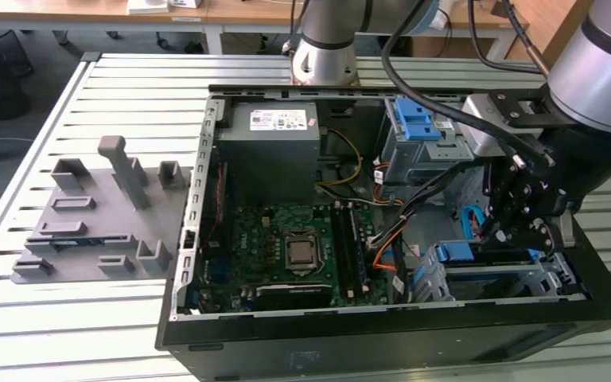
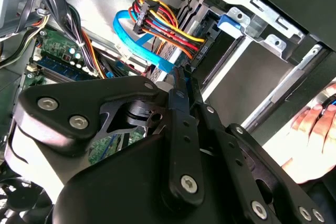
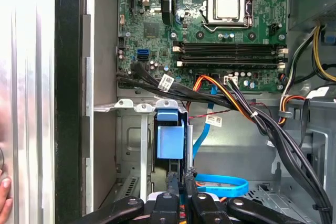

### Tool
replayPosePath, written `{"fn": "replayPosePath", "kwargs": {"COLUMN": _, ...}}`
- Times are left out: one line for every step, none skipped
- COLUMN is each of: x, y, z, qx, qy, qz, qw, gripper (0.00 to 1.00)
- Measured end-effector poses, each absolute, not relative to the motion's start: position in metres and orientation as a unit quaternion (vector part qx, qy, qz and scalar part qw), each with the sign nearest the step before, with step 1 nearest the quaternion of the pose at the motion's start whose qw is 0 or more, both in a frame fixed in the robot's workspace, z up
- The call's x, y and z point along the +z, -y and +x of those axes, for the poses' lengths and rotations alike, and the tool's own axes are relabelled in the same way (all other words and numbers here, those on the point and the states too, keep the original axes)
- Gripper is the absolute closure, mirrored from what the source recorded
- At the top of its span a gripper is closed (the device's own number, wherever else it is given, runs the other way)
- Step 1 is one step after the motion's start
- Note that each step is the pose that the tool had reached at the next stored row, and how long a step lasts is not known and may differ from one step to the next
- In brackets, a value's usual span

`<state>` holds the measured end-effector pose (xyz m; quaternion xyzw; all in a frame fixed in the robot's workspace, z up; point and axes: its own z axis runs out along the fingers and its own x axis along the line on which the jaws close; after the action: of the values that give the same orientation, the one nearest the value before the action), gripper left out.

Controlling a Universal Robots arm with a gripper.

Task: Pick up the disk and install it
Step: 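Insert the second disk wire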

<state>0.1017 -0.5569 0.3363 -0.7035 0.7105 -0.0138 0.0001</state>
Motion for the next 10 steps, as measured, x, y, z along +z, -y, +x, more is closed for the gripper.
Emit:
{"fn": "replayPosePath", "kwargs": {"x": 0.3361, "y": 0.5569, "z": 0.1017, "qx": -0.014, "qy": -0.711, "qz": -0.704, "qw": 0.0, "gripper": 0.84}}
{"fn": "replayPosePath", "kwargs": {"x": 0.3358, "y": 0.5569, "z": 0.1017, "qx": -0.014, "qy": -0.711, "qz": -0.704, "qw": 0.0, "gripper": 0.84}}
{"fn": "replayPosePath", "kwargs": {"x": 0.3356, "y": 0.5569, "z": 0.1018, "qx": -0.014, "qy": -0.711, "qz": -0.704, "qw": 0.0, "gripper": 0.84}}
{"fn": "replayPosePath", "kwargs": {"x": 0.3353, "y": 0.5569, "z": 0.1018, "qx": -0.014, "qy": -0.711, "qz": -0.704, "qw": 0.0, "gripper": 0.84}}
{"fn": "replayPosePath", "kwargs": {"x": 0.3351, "y": 0.5569, "z": 0.1018, "qx": -0.014, "qy": -0.711, "qz": -0.704, "qw": 0.0, "gripper": 0.84}}
{"fn": "replayPosePath", "kwargs": {"x": 0.3349, "y": 0.5569, "z": 0.1019, "qx": -0.014, "qy": -0.711, "qz": -0.704, "qw": 0.0, "gripper": 0.84}}
{"fn": "replayPosePath", "kwargs": {"x": 0.3347, "y": 0.5569, "z": 0.1019, "qx": -0.014, "qy": -0.711, "qz": -0.704, "qw": 0.0, "gripper": 0.84}}
{"fn": "replayPosePath", "kwargs": {"x": 0.3346, "y": 0.557, "z": 0.1019, "qx": -0.014, "qy": -0.711, "qz": -0.704, "qw": 0.0, "gripper": 0.84}}
{"fn": "replayPosePath", "kwargs": {"x": 0.3345, "y": 0.557, "z": 0.102, "qx": -0.014, "qy": -0.711, "qz": -0.704, "qw": 0.0, "gripper": 0.84}}
{"fn": "replayPosePath", "kwargs": {"x": 0.3345, "y": 0.557, "z": 0.1021, "qx": -0.014, "qy": -0.711, "qz": -0.704, "qw": 0.0, "gripper": 0.84}}
